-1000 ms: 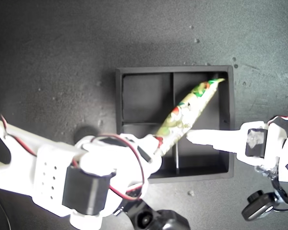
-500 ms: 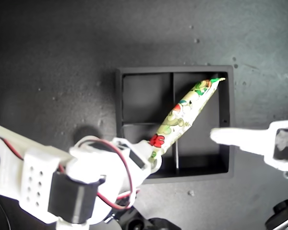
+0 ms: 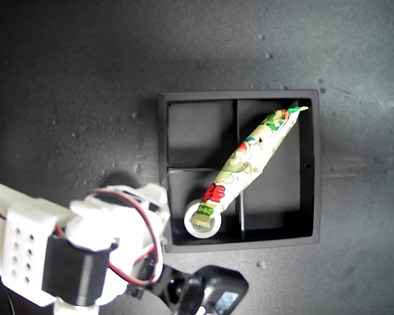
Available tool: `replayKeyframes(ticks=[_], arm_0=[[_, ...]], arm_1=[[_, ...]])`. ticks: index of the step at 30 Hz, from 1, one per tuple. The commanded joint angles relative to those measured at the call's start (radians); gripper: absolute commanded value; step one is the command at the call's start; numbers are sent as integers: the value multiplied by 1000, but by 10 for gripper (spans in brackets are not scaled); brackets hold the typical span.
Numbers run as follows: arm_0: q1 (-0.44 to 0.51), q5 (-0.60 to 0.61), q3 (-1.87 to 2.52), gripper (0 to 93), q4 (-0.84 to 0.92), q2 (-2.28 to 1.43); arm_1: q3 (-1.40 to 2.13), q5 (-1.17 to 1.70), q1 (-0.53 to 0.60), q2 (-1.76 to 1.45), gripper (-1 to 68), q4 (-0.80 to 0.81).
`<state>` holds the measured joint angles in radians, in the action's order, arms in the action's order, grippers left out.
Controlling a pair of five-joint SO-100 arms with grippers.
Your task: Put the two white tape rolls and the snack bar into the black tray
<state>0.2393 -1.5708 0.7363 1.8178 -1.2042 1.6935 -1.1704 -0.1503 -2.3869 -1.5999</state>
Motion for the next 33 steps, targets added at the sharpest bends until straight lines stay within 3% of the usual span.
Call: replayKeyframes(ticks=[1, 6, 12, 15, 24, 33], arm_0=[[-26, -64, 144, 124, -5, -132], [-32, -103, 245, 132, -15, -176], [-12, -114, 868, 125, -423, -586], [29, -109, 950, 125, -541, -575], [118, -178, 928, 127, -707, -402], [140, -216, 853, 124, -712, -290]], arm_1=[[230, -44, 28, -216, 117, 89], [388, -71, 75, -319, 117, 152], [436, -67, 95, -319, 117, 212], [442, -63, 91, -319, 118, 215], [480, -64, 83, -319, 119, 222], [485, -61, 80, -319, 119, 225]])
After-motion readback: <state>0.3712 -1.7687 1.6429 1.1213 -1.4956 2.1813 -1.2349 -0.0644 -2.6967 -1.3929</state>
